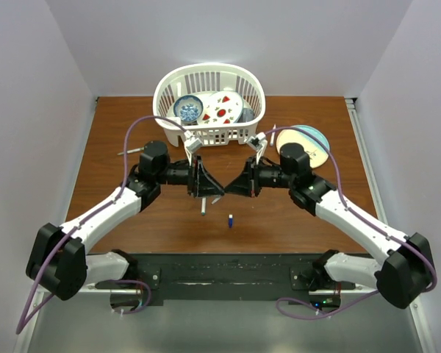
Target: Insert the pens into the pen caps
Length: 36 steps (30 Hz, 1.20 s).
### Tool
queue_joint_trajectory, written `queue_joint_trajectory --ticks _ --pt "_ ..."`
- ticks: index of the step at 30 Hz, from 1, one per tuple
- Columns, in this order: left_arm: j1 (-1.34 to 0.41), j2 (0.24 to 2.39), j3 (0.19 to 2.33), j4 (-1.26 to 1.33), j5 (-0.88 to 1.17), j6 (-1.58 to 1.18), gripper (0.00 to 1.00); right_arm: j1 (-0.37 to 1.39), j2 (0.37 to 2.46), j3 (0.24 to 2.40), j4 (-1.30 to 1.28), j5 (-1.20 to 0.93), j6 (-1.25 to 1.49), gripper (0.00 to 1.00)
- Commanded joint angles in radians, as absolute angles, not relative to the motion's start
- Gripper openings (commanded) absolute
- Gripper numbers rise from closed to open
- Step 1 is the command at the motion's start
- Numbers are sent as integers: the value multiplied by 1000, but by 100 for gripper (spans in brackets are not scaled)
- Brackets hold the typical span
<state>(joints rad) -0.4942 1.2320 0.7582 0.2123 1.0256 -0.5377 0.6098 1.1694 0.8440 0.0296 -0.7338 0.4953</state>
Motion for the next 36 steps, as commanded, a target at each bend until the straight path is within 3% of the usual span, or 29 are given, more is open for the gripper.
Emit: queue_joint_trajectory --ticks 1,6,16,28,36 --pt "-494 1169 772 463 728 -791 52 615 1098 769 179 -476 703 0" --pt "-497 1137 611 812 574 -1011 61 614 1029 638 409 -203 909 0" --pt "-520 1178 546 916 453 -1129 66 617 931 571 618 86 947 0" --pt "-561 1370 638 1058 437 -1180 68 624 1008 587 750 32 924 0" --pt "-566 1472 650 1267 436 -1262 60 629 1026 565 759 -20 908 0"
